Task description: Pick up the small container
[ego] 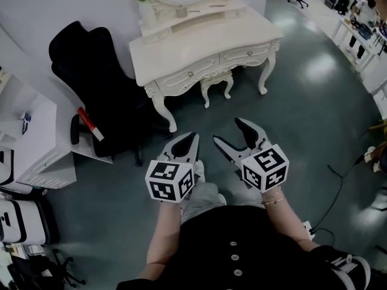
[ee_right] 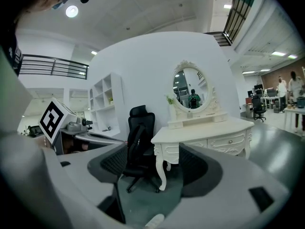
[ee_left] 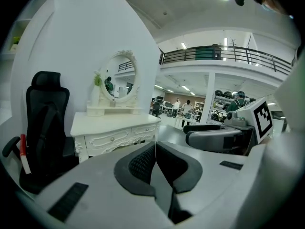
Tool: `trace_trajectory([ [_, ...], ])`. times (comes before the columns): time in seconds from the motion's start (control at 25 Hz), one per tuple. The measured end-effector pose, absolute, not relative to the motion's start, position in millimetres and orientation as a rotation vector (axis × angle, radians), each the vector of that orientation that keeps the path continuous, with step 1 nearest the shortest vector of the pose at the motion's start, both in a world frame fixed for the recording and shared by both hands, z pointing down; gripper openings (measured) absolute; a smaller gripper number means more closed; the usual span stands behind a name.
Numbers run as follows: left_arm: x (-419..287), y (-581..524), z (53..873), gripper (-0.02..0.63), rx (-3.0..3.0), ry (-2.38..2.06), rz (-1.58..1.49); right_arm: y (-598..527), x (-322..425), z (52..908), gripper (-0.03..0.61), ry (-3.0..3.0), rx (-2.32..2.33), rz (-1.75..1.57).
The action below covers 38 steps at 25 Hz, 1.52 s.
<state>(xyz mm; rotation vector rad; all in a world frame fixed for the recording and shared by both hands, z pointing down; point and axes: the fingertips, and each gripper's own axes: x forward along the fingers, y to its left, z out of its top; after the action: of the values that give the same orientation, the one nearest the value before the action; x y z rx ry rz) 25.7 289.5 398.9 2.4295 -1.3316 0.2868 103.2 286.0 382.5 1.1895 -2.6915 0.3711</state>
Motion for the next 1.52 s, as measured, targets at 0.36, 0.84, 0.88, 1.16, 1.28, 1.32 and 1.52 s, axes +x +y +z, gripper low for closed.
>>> trace_trajectory([
  [0.36,13,210,408,0.015,2.445,-1.272,0.293,224,108,393,0.322,-2.63,1.29,0.394],
  [0.84,-15,55,374,0.015,2.571,-1.152,0.27,80,68,364,0.322,-2.599,1.413,0.341],
  [0.88,-19,44,372,0.015,2.582,-1.144,0.268,68,63,363,0.321,-2.598,1.418,0.336],
  [1.16,-45,-13,373,0.015,2.614,-1.099,0.282,6,29,360,0.321,-2.593,1.423,0.314],
  [1.28,-52,-25,384,0.015,2.605,-1.072,0.308,-11,23,364,0.321,-2.581,1.43,0.324],
  [1.32,-54,-29,386,0.015,2.604,-1.069,0.318,-16,22,365,0.322,-2.576,1.432,0.329],
  [1.52,-64,-50,392,0.015,2.587,-1.071,0.314,-36,20,374,0.321,-2.547,1.436,0.359],
])
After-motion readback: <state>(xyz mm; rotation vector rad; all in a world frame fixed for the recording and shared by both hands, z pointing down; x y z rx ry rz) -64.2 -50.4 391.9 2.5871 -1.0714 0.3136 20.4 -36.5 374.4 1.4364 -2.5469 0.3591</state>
